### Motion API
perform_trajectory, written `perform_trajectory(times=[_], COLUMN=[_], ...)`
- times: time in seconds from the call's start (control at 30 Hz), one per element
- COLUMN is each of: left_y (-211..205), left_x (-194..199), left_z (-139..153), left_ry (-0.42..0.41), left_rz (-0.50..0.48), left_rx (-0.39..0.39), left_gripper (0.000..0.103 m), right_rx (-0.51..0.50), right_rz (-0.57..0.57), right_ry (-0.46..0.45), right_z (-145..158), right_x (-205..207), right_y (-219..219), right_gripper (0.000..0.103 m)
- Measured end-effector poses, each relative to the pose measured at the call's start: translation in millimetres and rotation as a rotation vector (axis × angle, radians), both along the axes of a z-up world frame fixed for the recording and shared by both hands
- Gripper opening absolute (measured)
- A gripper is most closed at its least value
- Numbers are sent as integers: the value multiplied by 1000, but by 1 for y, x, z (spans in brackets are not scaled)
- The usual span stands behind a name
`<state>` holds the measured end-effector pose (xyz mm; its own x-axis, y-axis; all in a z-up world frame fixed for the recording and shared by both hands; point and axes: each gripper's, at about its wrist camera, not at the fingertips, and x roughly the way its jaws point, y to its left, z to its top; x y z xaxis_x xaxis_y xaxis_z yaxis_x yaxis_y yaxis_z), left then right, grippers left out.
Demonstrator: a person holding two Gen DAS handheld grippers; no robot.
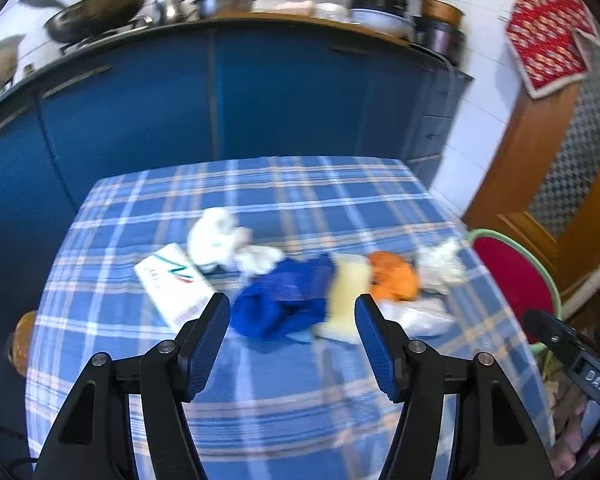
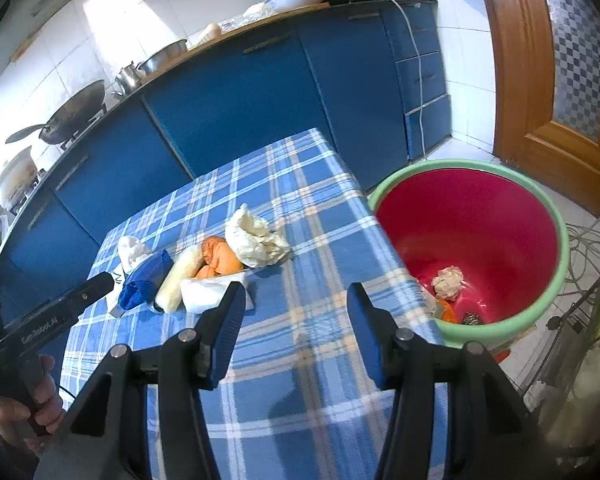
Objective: Collect trash
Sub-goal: 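Move both tools back over the table items, then grasp white MetoSpasmyl box with left tool while right tool grasps crumpled white plastic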
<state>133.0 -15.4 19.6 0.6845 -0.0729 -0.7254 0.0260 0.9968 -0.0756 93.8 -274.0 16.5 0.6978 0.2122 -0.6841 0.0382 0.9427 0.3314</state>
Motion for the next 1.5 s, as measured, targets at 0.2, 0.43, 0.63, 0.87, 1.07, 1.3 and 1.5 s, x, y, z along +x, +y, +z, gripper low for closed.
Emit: perform_trajectory(times=[0.2,0.43,0.63,0.87,1.07,1.3,1.5], left_y=[34,68,83,81,82,87,91], left_x=[16,41,55,69,74,75,71], left_z=[-14,-36,-50,-61,-67,-70,-71], left_ry=[28,90,129,152,144,139,138], left_rz=[100,217,251,242,240,239,245], left_rx=[7,-6,-42,-49,-38,-70,-92], left_gripper=[66,66,66,66,66,66,64], right_rx=[-19,-39,-58,-86,-99,-89,-79], right_rz=[19,27,51,75,101,133,132], right_ry=[13,28,41,65,86,118,124], right_z=[-2,-4,-7,-15,-25,-39,-44], right_x=[12,27,43,67,84,95,97], right_y=[12,21,31,41,52,58,56], right_gripper=[55,60,60,60,60,60,45])
